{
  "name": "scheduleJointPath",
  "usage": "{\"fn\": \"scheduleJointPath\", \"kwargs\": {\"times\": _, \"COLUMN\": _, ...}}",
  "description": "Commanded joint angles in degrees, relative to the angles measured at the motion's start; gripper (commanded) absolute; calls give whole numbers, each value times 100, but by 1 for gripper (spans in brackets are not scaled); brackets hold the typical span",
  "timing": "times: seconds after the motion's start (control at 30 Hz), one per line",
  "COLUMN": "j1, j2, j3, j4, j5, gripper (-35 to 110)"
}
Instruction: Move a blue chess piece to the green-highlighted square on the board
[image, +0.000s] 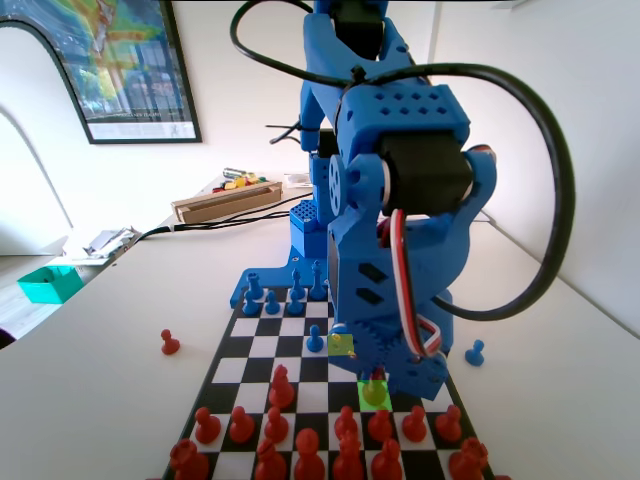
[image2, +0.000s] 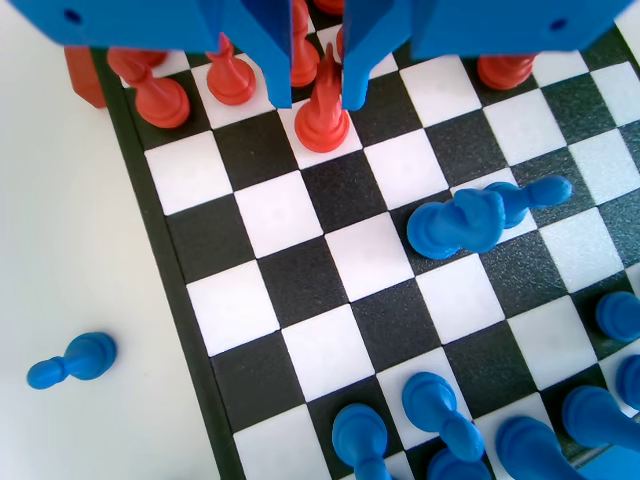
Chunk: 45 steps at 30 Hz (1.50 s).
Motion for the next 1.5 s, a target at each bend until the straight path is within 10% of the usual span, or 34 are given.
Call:
{"fn": "scheduleJointPath", "kwargs": {"times": 0.0, "j1": 18, "j2": 211, "j3": -299, "j4": 123, "j5": -88, "gripper": 10}}
{"fn": "scheduleJointPath", "kwargs": {"times": 1.47, "j1": 422, "j2": 2619, "j3": -176, "j4": 1248, "j5": -439, "gripper": 1}}
